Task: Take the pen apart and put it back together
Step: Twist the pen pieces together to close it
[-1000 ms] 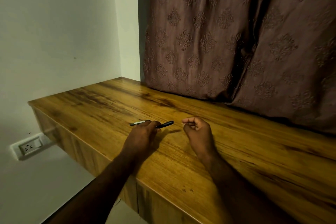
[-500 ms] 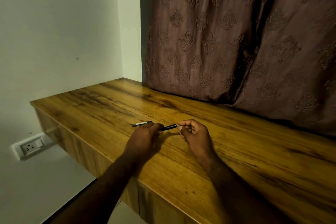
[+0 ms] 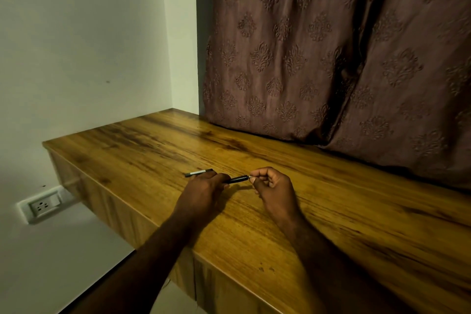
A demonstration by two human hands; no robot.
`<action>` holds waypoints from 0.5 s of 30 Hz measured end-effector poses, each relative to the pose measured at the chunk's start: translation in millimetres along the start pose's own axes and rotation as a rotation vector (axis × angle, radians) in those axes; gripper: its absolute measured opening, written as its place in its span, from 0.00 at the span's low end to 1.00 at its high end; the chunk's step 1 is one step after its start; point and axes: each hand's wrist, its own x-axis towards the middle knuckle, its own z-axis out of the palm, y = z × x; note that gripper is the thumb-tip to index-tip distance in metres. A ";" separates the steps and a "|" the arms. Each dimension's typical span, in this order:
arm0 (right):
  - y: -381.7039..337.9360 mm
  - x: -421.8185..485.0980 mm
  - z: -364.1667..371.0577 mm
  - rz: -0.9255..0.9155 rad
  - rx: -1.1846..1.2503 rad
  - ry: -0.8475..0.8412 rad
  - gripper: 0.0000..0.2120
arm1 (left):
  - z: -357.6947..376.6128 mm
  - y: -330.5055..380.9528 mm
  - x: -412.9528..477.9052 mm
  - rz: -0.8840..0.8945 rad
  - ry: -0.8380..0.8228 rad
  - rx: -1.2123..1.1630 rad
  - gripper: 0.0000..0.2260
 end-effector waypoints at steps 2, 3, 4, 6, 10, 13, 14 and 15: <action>0.5 0.2 -0.2 -0.005 -0.011 -0.003 0.06 | 0.5 -0.3 0.0 -0.004 0.004 0.002 0.20; 0.9 0.4 -0.2 -0.008 -0.016 -0.005 0.06 | 0.3 0.4 -0.2 -0.002 0.014 -0.008 0.22; 1.2 0.4 -0.3 -0.010 -0.021 -0.009 0.06 | 0.0 1.4 -0.3 0.001 0.024 -0.018 0.25; 1.4 0.3 -0.3 -0.009 -0.033 -0.018 0.06 | -0.4 2.5 -0.1 0.004 0.038 -0.025 0.28; 1.4 0.0 -0.7 -0.023 -0.080 -0.030 0.05 | 1.0 0.7 0.3 0.011 0.042 0.011 0.23; 1.3 -0.5 -1.1 -0.030 -0.129 -0.044 0.05 | 1.3 -1.2 0.1 0.009 0.027 0.025 0.25; 1.5 -0.8 -1.3 -0.026 -0.127 -0.050 0.05 | 1.1 -1.8 0.2 0.006 0.019 0.025 0.25; 2.1 -0.9 -1.4 -0.019 -0.120 -0.055 0.05 | 1.2 -2.5 0.2 0.008 0.014 0.030 0.23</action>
